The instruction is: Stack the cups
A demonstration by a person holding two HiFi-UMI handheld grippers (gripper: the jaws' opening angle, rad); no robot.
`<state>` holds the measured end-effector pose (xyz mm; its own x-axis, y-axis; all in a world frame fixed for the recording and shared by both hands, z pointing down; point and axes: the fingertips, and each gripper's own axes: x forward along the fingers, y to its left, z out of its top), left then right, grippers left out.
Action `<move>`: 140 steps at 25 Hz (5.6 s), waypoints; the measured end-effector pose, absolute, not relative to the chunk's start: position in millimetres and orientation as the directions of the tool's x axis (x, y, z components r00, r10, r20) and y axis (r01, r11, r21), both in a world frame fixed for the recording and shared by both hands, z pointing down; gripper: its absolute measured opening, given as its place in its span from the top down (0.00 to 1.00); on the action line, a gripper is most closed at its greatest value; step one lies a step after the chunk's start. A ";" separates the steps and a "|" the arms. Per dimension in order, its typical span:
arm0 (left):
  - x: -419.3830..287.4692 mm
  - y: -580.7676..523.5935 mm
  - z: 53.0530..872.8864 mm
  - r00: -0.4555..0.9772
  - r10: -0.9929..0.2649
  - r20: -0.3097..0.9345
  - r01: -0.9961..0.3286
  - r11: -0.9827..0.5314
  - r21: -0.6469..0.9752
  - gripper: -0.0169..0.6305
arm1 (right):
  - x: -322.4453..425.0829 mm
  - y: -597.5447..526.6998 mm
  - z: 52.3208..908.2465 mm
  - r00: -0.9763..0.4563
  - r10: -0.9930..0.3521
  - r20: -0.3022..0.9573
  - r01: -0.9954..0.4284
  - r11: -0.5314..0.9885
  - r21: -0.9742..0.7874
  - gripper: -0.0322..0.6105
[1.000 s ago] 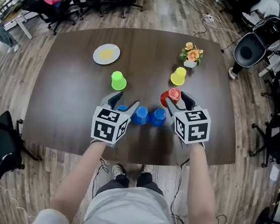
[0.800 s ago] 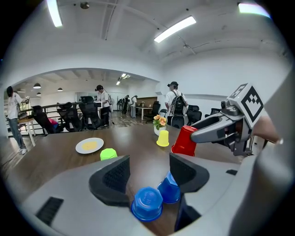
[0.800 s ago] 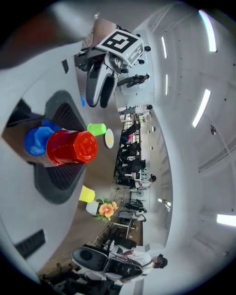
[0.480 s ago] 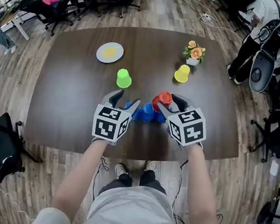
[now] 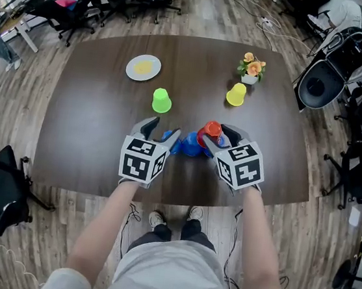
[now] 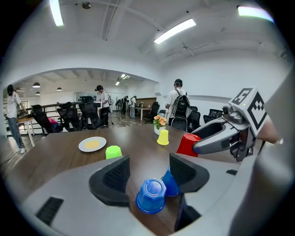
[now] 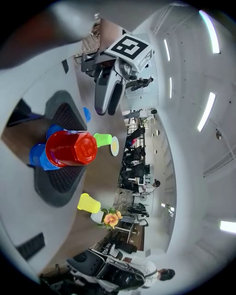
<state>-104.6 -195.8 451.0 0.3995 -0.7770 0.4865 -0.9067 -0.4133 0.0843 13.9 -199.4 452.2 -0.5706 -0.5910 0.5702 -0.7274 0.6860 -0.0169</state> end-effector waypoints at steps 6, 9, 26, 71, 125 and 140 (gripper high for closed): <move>-108.4 -200.9 448.3 0.395 -0.781 0.483 -0.909 -0.410 0.080 0.55 | 15.4 -201.0 443.8 -0.592 -0.601 0.537 -0.735 0.675 -0.054 0.60; -112.3 -209.2 446.7 0.387 -0.786 0.481 -0.912 -0.402 0.077 0.55 | 19.0 -207.4 431.9 -0.601 -0.619 0.506 -0.739 0.671 -0.058 0.60; -143.8 -278.2 477.2 0.313 -0.784 0.536 -0.944 -0.318 0.085 0.52 | 5.9 -291.6 400.0 -0.674 -0.616 0.407 -0.692 0.720 -0.056 0.60; -114.4 -237.9 426.4 0.441 -0.751 0.491 -0.869 -0.493 0.026 0.64 | 30.8 -266.8 399.7 -0.495 -0.780 0.382 -0.854 0.517 -0.049 0.60; -90.9 -283.7 399.6 0.365 -0.842 0.397 -0.925 -0.377 0.052 0.57 | 99.1 -344.5 443.3 -0.439 -0.764 0.473 -0.854 0.519 0.046 0.60; -115.8 -304.2 427.7 0.217 -0.859 0.464 -0.973 -0.229 0.032 0.58 | 108.7 -425.5 533.8 -0.419 -0.707 0.570 -0.857 0.515 0.009 0.57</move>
<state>-115.8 -304.2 427.7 0.2175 -0.8588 0.4638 -0.9729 -0.2290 0.0323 108.7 -425.5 533.8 -0.4189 -0.7069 0.5699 -0.8572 0.5150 0.0087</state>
